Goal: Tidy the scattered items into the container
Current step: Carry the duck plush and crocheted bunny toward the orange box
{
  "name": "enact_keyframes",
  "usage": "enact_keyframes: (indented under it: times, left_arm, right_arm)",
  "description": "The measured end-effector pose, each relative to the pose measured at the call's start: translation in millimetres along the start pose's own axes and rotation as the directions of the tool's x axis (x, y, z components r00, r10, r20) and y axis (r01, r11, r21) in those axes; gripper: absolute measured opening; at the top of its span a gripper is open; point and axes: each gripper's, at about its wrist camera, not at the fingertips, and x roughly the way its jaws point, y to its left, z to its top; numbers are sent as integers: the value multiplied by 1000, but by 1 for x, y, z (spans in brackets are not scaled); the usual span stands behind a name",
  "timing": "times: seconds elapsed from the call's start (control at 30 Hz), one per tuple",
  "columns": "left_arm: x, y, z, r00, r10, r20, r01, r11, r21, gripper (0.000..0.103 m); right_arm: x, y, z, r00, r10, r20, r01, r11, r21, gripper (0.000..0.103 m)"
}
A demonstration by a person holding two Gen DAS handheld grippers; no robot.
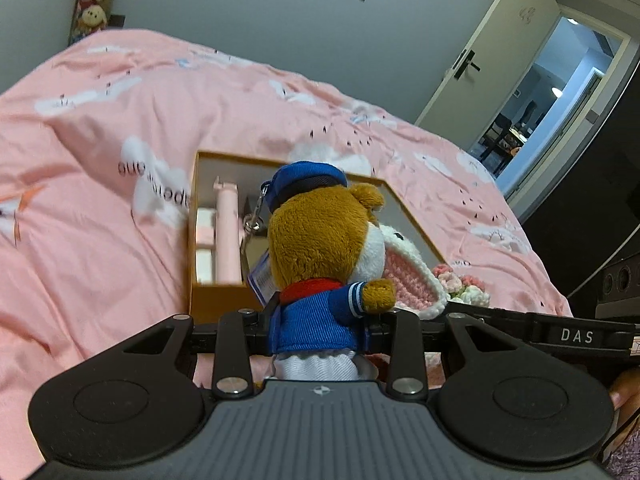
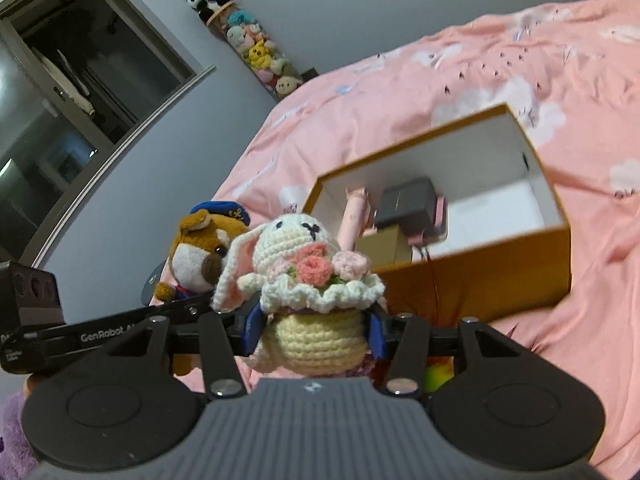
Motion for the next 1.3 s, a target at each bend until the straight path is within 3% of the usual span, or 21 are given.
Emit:
enact_keyframes:
  times: [0.23,0.47,0.77,0.9,1.07,1.3]
  left_arm:
    - [-8,3,-5,1000,-25,1,25,999,-28,40]
    - [-6,-7,4,999,-40,17,40,999,-12,40]
    - [25,-14,40,992,-130,6,130,991,-26,40]
    - [51,-18,61,988,-153,-24,152,988,-31,40]
    - [92,-21,82,980,-179,-83,177,984,-36,40]
    - [160,-11,101,949,-230,-214,212,972,-105,40]
  right_arm:
    - [-8,11,-7,1000,18,-12,-18,999,-39,58]
    - [-15,17,-3,1000,-8,7,9,997,-73,52]
    - [-19,12,36,990,-122,73,130,986,-107,51]
    - [-12,9,58,969,-225,104,239,961,-141,51]
    - [9,-2,81,915,-383,127,402,895,-195,51]
    - [49,-28,98,883,-462,88,468,846,-256,51]
